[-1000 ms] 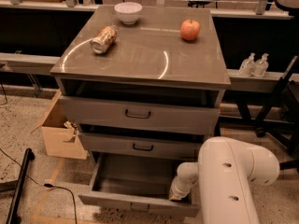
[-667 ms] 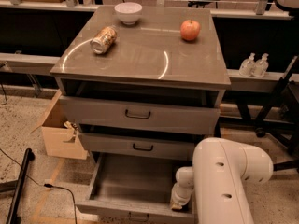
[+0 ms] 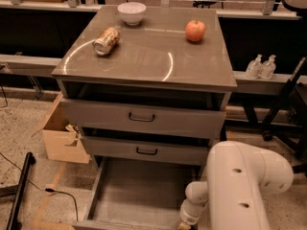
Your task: Open bottom drawer
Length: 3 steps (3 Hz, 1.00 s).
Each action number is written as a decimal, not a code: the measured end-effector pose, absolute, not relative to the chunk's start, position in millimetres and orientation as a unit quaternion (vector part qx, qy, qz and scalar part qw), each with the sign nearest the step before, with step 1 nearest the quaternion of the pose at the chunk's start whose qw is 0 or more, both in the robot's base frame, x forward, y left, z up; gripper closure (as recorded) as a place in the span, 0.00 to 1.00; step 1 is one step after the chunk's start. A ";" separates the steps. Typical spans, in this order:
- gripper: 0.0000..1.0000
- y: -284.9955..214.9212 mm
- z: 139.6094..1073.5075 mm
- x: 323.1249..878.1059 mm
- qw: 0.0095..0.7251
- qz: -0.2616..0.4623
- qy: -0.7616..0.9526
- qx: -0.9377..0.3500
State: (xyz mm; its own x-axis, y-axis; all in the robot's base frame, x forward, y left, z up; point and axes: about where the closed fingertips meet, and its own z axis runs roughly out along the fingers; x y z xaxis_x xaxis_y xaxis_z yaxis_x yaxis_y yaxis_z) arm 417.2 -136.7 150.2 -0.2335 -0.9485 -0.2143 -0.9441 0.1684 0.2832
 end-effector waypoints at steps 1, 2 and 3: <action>1.00 -139.0 180.6 433.1 -0.056 -0.167 -0.776 0.606; 1.00 -151.5 221.6 439.1 -0.123 -0.160 -0.791 0.577; 1.00 -174.7 274.1 437.5 -0.188 -0.154 -0.806 0.539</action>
Offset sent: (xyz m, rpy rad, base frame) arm 0.0287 -0.0469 0.1279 0.1927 -0.3353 -0.2759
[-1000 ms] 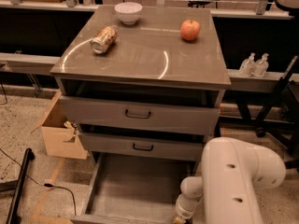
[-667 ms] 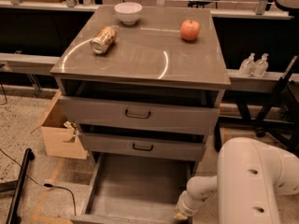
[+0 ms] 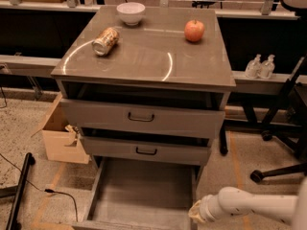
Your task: Open bottom drawer
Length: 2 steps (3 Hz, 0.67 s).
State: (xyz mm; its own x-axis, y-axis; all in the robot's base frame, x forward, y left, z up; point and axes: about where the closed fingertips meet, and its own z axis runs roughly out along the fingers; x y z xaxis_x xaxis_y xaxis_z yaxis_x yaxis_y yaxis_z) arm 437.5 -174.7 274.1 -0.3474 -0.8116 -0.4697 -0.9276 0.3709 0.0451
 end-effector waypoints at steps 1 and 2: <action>1.00 -170.7 316.2 447.9 0.255 0.180 0.794 -0.521; 0.82 -164.6 342.0 448.1 0.296 0.184 0.770 -0.534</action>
Offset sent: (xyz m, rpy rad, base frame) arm 0.0075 0.0018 0.0328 0.0955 -0.0609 -0.0298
